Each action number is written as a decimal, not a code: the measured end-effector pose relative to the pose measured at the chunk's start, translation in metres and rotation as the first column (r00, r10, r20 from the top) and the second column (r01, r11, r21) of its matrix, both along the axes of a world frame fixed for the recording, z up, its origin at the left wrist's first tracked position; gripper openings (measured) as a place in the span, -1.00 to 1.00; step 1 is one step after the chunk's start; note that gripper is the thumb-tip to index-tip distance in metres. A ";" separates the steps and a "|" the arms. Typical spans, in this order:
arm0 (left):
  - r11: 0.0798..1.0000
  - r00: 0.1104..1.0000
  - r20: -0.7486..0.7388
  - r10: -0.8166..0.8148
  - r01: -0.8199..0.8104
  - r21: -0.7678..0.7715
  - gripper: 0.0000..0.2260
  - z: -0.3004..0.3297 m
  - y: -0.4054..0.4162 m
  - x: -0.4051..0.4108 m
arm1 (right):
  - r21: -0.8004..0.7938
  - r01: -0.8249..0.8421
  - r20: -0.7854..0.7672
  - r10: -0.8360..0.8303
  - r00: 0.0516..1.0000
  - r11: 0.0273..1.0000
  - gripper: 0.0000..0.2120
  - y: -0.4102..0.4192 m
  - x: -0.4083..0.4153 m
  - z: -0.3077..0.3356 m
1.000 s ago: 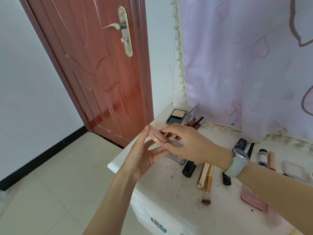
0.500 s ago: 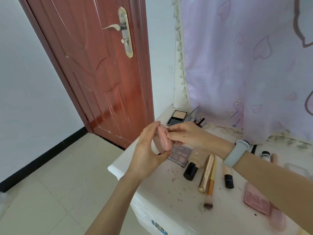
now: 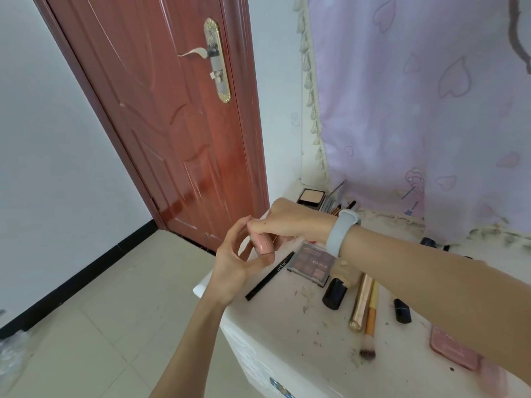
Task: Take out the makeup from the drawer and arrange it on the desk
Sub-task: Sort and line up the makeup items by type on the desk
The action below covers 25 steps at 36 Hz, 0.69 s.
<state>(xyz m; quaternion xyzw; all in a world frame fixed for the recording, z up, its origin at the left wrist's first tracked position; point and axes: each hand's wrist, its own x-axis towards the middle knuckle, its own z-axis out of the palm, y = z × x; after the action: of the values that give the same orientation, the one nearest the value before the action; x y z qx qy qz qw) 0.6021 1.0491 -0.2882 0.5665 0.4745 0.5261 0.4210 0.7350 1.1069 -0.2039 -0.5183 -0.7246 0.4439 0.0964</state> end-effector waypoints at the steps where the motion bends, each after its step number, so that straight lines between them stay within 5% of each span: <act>1: 1.000 1.000 0.012 0.003 -0.003 -0.006 -0.35 -0.002 0.000 -0.002 | -0.009 0.000 0.003 0.000 1.000 1.000 -0.78 0.001 -0.002 0.001; 14: 0.999 0.989 0.146 0.006 0.000 -0.041 -0.22 -0.016 0.002 -0.022 | -0.083 0.074 -0.030 -0.077 0.997 0.994 -0.77 0.013 -0.001 0.001; 20: 0.998 0.995 -0.090 -0.054 0.051 -0.032 -0.27 -0.016 0.003 -0.036 | -0.042 0.143 0.012 -0.143 0.990 0.989 -0.77 0.020 0.005 -0.003; 25: 0.999 0.904 -0.426 -0.043 0.032 -0.032 -0.23 -0.017 0.007 -0.047 | -0.045 0.194 -0.059 -0.196 0.979 0.980 -0.74 0.022 0.008 0.001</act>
<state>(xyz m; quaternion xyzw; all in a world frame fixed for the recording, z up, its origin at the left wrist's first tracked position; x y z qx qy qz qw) 0.5556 1.0559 -0.3056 0.6716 0.5504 0.3756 0.3240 0.7431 1.1292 -0.2029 -0.5744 -0.6581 0.4625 0.1519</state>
